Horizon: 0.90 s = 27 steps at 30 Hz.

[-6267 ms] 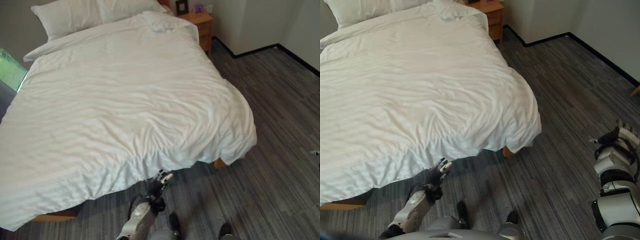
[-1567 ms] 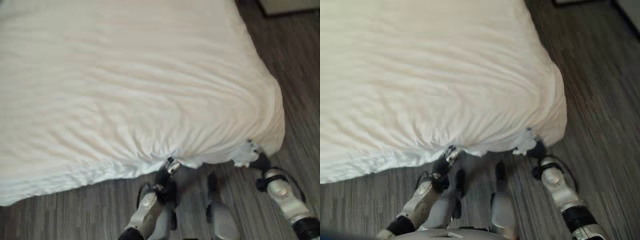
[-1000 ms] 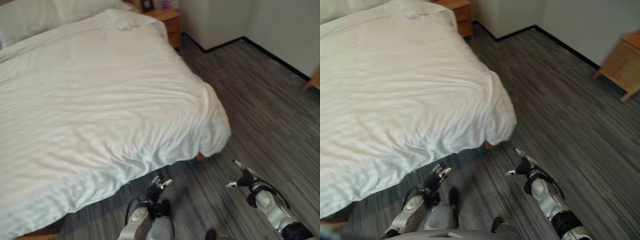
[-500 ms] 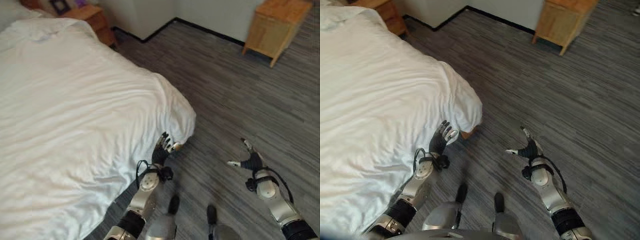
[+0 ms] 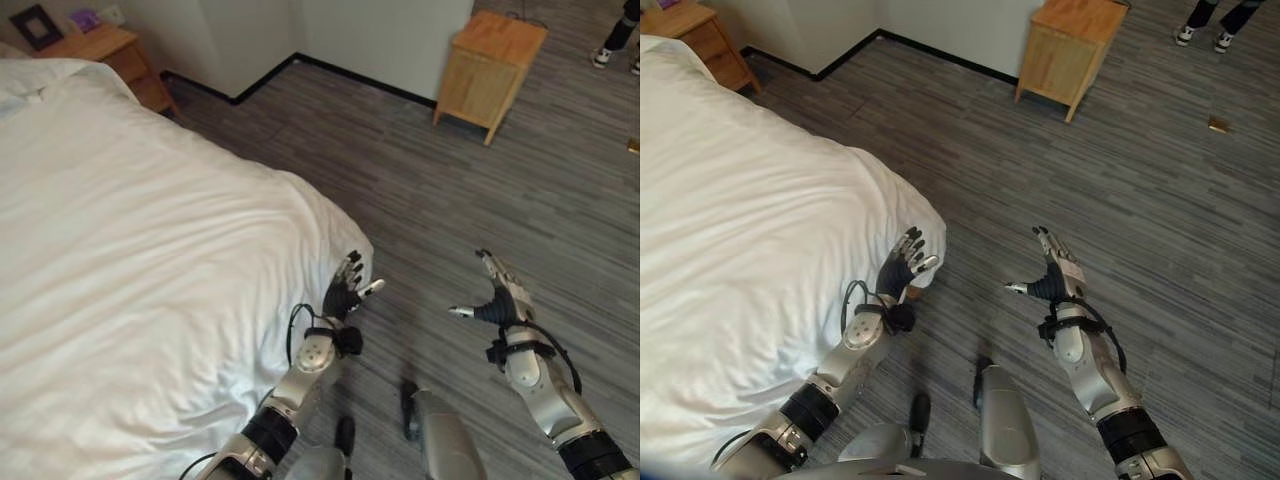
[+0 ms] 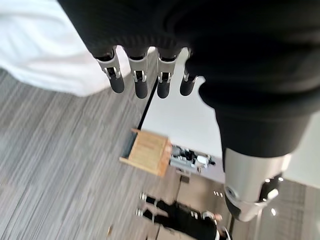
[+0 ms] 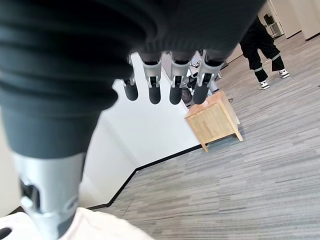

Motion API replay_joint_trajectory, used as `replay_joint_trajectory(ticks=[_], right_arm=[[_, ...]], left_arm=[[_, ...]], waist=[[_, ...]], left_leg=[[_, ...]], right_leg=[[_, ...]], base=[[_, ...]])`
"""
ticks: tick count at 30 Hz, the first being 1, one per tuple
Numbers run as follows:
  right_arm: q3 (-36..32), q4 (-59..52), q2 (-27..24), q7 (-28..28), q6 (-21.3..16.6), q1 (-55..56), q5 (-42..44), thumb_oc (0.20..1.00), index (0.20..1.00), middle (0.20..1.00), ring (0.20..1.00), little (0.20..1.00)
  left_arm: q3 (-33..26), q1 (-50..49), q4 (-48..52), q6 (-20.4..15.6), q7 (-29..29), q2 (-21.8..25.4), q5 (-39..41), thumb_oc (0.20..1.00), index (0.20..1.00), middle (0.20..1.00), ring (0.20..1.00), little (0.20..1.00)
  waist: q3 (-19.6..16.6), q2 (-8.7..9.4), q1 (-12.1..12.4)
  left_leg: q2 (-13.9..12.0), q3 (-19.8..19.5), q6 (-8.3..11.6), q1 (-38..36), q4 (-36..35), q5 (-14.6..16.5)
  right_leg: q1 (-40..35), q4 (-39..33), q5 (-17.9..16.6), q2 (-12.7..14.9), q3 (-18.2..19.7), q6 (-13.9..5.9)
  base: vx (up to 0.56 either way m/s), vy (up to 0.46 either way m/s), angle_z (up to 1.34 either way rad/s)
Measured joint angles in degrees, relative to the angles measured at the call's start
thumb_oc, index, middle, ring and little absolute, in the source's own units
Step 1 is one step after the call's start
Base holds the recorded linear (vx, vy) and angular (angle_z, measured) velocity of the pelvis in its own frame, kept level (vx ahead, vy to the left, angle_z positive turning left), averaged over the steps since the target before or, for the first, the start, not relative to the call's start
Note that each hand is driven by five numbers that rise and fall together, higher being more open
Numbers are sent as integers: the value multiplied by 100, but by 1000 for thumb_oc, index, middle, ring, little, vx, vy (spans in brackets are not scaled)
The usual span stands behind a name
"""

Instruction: Making the bed.

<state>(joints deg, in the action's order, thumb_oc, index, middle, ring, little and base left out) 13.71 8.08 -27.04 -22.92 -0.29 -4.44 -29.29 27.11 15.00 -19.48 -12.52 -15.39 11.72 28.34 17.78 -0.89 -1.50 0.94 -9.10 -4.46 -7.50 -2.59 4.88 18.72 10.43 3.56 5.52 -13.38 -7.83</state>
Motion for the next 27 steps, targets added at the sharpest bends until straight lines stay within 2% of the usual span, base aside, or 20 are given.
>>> replay_joint_trajectory(ticks=[2,3,4,5,6,9,10,11,12,13,14,18,20,21,22,23,24,25,26,27], right_arm=[[27,134,2,-4,50,-54,-31,1000,1000,1000,1000,1000],[45,287,20,-41,138,-58,-191,1000,1000,1000,1000,1000],[41,298,12,-54,164,-36,-224,1000,1000,1000,1000,1000],[60,341,-9,-117,169,-28,-240,1000,1000,1000,1000,1000],[67,380,-6,-164,211,5,-239,1000,1000,1000,1000,1000],[87,403,-15,-245,235,116,-240,1000,1000,1000,1000,1000],[11,475,33,-445,255,-18,-235,1000,1000,1000,1000,1000],[45,661,62,-463,303,-205,-224,1000,1000,1000,1000,1000],[226,733,118,-429,330,-335,-223,1000,1000,1000,1000,1000],[299,743,147,-455,318,-359,-221,1000,1000,1000,1000,1000],[383,869,237,-493,378,-505,-183,1000,1000,1000,1000,1000],[621,915,304,-479,338,-609,37,1000,1000,1000,1000,1000],[657,908,232,-436,275,-432,222,1000,1000,1000,1000,1000],[730,899,96,-398,238,-209,331,1000,1000,1000,1000,1000],[708,980,231,-394,274,-144,390,1000,1000,1000,1000,1000],[699,975,313,-397,284,-60,466,1000,1000,1000,1000,1000],[675,968,270,-390,282,-69,466,1000,1000,1000,1000,1000],[605,977,249,-359,286,-129,468,1000,1000,1000,1000,1000],[541,978,272,-312,286,-233,467,1000,1000,1000,1000,1000],[535,974,304,-294,279,-287,467,1000,1000,1000,1000,1000]], left_arm=[[-169,-109,-55,16,-4,25,8,1000,1000,1000,1000,1000],[-215,-296,-59,24,5,79,11,1000,1000,1000,1000,1000],[-207,-379,-52,25,15,91,11,1000,1000,1000,1000,1000],[-219,-427,-57,27,33,52,14,1000,1000,1000,1000,1000],[-218,-451,-68,31,61,14,14,1000,1000,1000,1000,1000],[-314,-691,-101,11,126,-258,65,1000,1000,1000,1000,1000],[-268,-670,70,13,143,-231,77,1000,1000,1000,1000,1000],[-276,-586,80,-58,153,-180,76,1000,1000,1000,1000,1000],[-291,-586,14,-49,128,-104,87,1000,1000,1000,1000,1000],[-264,-563,4,-8,90,-64,93,1000,1000,1000,1000,1000],[-286,-430,30,-58,54,-17,134,1000,1000,1000,1000,1000],[-178,-382,-60,-69,14,-96,302,1000,1000,1000,1000,1000],[10,-334,-163,-54,37,-166,284,1000,1000,1000,1000,1000],[51,-424,-179,-48,16,-387,279,1000,1000,1000,1000,1000],[50,-410,-290,-46,46,-412,232,1000,1000,1000,1000,1000],[12,-366,-423,-24,54,-454,232,1000,1000,1000,1000,1000],[-41,-313,-479,23,53,-546,238,1000,1000,1000,1000,1000],[-71,-296,-470,41,51,-550,239,1000,1000,1000,1000,1000],[-122,-308,-404,57,26,-512,250,1000,1000,1000,1000,1000],[-124,-303,-376,57,18,-421,249,1000,1000,1000,1000,1000]], waist=[[-127,32,42],[-269,14,80],[-362,-26,147],[-446,-101,148],[-477,-126,135],[-785,-99,204],[-955,-58,330],[-858,5,601],[-805,167,698],[-742,293,656],[-584,449,801],[-433,415,969],[-426,290,913],[-484,97,975],[-457,229,989],[-464,465,949],[-461,558,937],[-451,550,964],[-427,478,1007],[-396,436,1054]], left_leg=[[-20,90,144,-146,5,188],[-90,239,320,-599,-129,427],[-173,379,418,-740,-48,548],[-288,381,576,-833,187,666],[-355,387,683,-807,576,742],[-480,612,1122,67,3374,728],[-262,288,1101,1677,6240,85],[-124,357,916,2135,6981,26],[-67,421,1033,2355,6817,97],[-13,291,924,2633,6641,127],[-78,380,638,2830,5957,275],[-285,-30,685,2892,3175,-83],[-218,425,616,2730,1826,-344],[-162,686,322,2399,1142,-702],[-151,990,355,2367,1104,-1009],[-151,1633,323,2403,1116,-977],[-206,2294,207,2436,1194,-910],[-249,2610,108,2426,1193,-954],[-135,2642,-441,2273,1050,-1146],[-69,2575,-462,2152,921,-1148]], right_leg=[[-147,-571,-77,70,-627,-6],[-475,-671,-190,58,-1191,169],[-606,-750,-722,-3,-1203,271],[-812,-791,-962,-169,-1129,487],[-1007,-858,-900,-287,-1100,618],[-1709,-1168,-756,-596,-1009,1099],[-1744,-1139,-454,-776,-711,1199],[-1847,-1123,-452,-781,-359,1204],[-2013,-1157,-452,-741,-193,1204],[-2173,-1183,-368,-736,-38,1287],[-2497,-1244,-213,-651,603,1173],[-3138,-1429,142,-740,770,911],[-3416,-1597,272,-723,762,717],[-3686,-1595,557,-877,715,526],[-3848,-1595,673,-797,665,357],[-3896,-1590,744,-605,398,279],[-3908,-1557,761,-486,89,249],[-3930,-1490,754,-412,-117,241],[-3875,-1174,788,-315,-264,173],[-3838,-1056,951,-279,-272,58]], base=[[520,-91,-17],[503,-99,-45],[533,-109,-48],[455,-117,-32],[277,-93,-12],[216,-92,-28],[319,-13,-100],[248,45,-130],[349,71,-110],[162,55,-88],[309,127,-85],[395,202,-96],[339,131,-42],[526,198,-3],[574,213,38],[414,175,105],[306,135,137],[258,109,131],[316,111,87],[447,160,53]])
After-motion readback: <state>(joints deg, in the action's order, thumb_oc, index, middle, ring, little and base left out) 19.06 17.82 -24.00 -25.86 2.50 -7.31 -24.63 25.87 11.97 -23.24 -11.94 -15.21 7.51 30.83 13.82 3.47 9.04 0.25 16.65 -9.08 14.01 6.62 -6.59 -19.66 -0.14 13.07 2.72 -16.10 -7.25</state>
